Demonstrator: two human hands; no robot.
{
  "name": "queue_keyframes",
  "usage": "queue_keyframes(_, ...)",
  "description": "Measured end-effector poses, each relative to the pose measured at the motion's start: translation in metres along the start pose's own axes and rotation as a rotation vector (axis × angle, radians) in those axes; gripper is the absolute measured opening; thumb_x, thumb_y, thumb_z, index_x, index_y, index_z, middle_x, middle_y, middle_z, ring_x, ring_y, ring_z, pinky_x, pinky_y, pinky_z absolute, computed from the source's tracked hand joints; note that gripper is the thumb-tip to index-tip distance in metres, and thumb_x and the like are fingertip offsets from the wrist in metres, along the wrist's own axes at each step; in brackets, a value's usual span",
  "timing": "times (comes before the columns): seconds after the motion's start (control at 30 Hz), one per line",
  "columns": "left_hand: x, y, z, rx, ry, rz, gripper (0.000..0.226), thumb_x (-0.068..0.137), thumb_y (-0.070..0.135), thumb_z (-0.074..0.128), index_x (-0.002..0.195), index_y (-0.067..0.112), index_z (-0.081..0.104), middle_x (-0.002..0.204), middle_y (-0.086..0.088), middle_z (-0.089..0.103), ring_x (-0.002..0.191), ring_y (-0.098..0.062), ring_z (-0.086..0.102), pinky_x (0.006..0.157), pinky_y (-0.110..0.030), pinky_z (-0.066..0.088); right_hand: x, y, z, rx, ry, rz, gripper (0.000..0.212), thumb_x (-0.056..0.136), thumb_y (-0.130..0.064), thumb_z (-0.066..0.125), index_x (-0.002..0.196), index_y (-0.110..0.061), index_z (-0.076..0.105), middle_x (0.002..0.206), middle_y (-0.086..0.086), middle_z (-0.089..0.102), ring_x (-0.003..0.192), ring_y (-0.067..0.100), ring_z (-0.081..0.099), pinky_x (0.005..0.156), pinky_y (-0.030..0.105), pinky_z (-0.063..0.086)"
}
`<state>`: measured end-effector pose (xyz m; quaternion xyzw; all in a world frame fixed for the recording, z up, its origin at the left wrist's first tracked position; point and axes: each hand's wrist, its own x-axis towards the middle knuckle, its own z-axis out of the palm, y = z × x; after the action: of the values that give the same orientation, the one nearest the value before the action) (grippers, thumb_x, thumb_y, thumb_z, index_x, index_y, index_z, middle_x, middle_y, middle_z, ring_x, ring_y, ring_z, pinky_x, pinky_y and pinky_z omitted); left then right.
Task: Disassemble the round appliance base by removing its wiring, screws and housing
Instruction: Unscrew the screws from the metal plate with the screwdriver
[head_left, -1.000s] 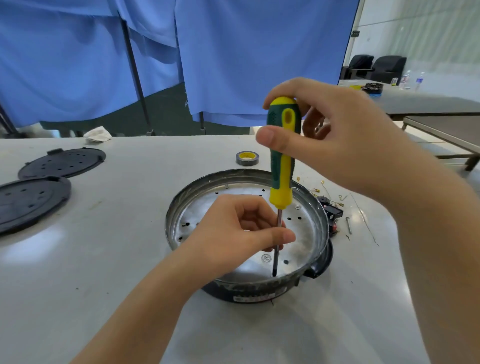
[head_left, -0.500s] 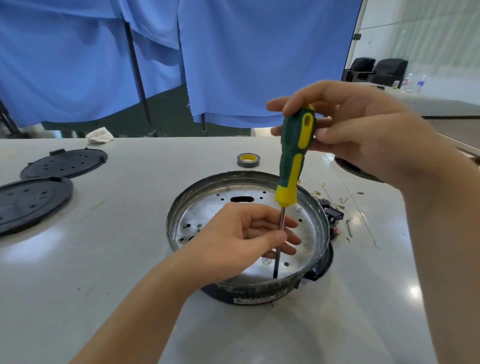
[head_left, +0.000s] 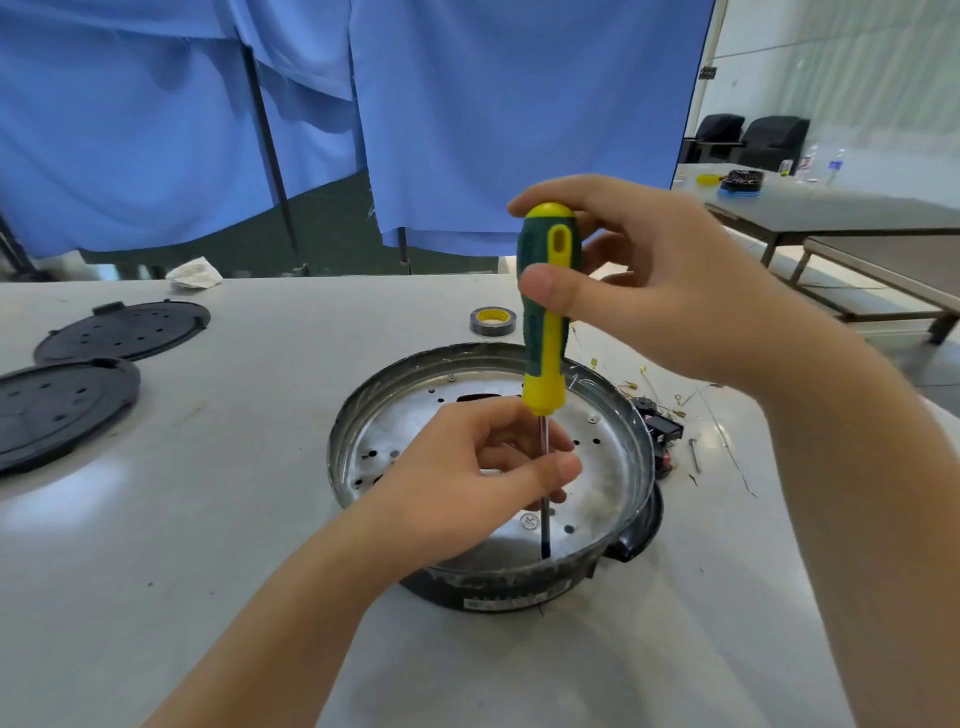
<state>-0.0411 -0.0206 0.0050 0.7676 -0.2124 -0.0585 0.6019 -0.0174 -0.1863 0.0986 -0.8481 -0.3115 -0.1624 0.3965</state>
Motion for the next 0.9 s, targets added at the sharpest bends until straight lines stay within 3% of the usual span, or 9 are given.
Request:
queue_keyframes(0.1,-0.002,0.002,-0.002,-0.091,-0.082,-0.026,0.017,0.089,0.004,0.063,0.101,0.014,0.069,0.092,0.0,0.076,0.084,-0.017,0.073,0.071,-0.02,0.055,-0.003,-0.001,-0.009,0.261,-0.138,0.022,0.037,0.086,-0.011,0.053,0.123,-0.018,0.056,0.108,0.006,0.065,0.097,0.019,0.067,0.089,0.032,0.055)
queue_keyframes(0.23,-0.003,0.004,-0.003,-0.157,-0.106,-0.017,0.02,0.083,-0.004,0.067,0.087,0.014,0.074,0.086,-0.008,0.076,0.081,-0.022,0.074,0.07,-0.022,0.056,-0.002,-0.002,-0.019,0.516,-0.21,0.115,0.043,0.069,0.0,0.038,0.105,-0.015,0.058,0.11,0.01,0.069,0.1,0.022,0.068,0.087,0.033,0.055)
queue_keyframes(0.33,-0.002,0.003,-0.002,-0.134,-0.014,-0.004,0.013,0.067,0.003,0.079,0.07,0.014,0.073,0.076,-0.01,0.075,0.072,-0.023,0.074,0.066,-0.026,0.058,-0.003,-0.004,-0.012,0.369,-0.189,0.09,0.034,0.081,-0.013,0.046,0.111,-0.021,0.059,0.111,0.003,0.068,0.1,0.017,0.067,0.09,0.035,0.055)
queue_keyframes(0.4,-0.001,0.002,-0.002,-0.054,0.055,0.026,0.025,0.055,0.016,0.084,0.068,0.005,0.064,0.07,-0.007,0.073,0.067,-0.022,0.072,0.067,-0.029,0.06,-0.005,-0.007,-0.004,0.176,-0.131,0.05,0.025,0.089,-0.03,0.056,0.112,-0.02,0.058,0.102,0.005,0.065,0.094,0.021,0.066,0.084,0.037,0.057)
queue_keyframes(0.47,0.0,0.002,-0.001,0.013,0.086,0.046,0.036,0.054,0.02,0.086,0.068,0.002,0.059,0.065,-0.002,0.07,0.064,-0.02,0.069,0.069,-0.029,0.059,-0.006,-0.008,0.002,-0.031,-0.081,0.023,0.032,0.087,-0.045,0.062,0.104,-0.019,0.055,0.088,0.005,0.06,0.082,0.021,0.062,0.075,0.04,0.055)
queue_keyframes(0.57,-0.001,0.003,0.0,0.026,0.061,0.024,0.031,0.06,0.02,0.085,0.073,0.003,0.063,0.07,-0.003,0.072,0.069,-0.022,0.071,0.072,-0.031,0.06,-0.004,-0.008,0.001,-0.153,-0.019,0.001,0.041,0.08,-0.057,0.064,0.096,-0.02,0.054,0.08,0.001,0.057,0.07,0.015,0.056,0.068,0.033,0.05)
queue_keyframes(0.67,-0.002,0.004,0.0,-0.023,-0.025,-0.015,0.01,0.076,0.013,0.077,0.084,0.011,0.071,0.081,-0.006,0.075,0.077,-0.022,0.073,0.074,-0.029,0.059,-0.005,-0.005,-0.007,-0.053,-0.063,0.026,0.041,0.08,-0.047,0.069,0.112,-0.022,0.059,0.087,-0.005,0.064,0.083,0.01,0.064,0.075,0.029,0.055)
queue_keyframes(0.77,-0.004,0.004,-0.001,-0.083,-0.067,-0.028,0.012,0.084,0.004,0.069,0.092,0.013,0.072,0.087,-0.006,0.076,0.082,-0.02,0.074,0.073,-0.025,0.058,-0.008,0.0,-0.017,0.158,-0.157,0.046,0.051,0.081,-0.023,0.063,0.13,-0.024,0.052,0.106,-0.005,0.067,0.102,0.014,0.067,0.088,0.033,0.055)
queue_keyframes(0.9,-0.003,0.004,-0.001,-0.123,-0.061,-0.034,0.018,0.08,-0.001,0.07,0.079,0.017,0.076,0.083,-0.01,0.076,0.078,-0.024,0.074,0.074,-0.03,0.059,-0.008,0.0,-0.021,0.364,-0.227,0.079,0.053,0.08,-0.005,0.052,0.132,-0.018,0.049,0.118,0.002,0.066,0.105,0.017,0.067,0.09,0.033,0.053)
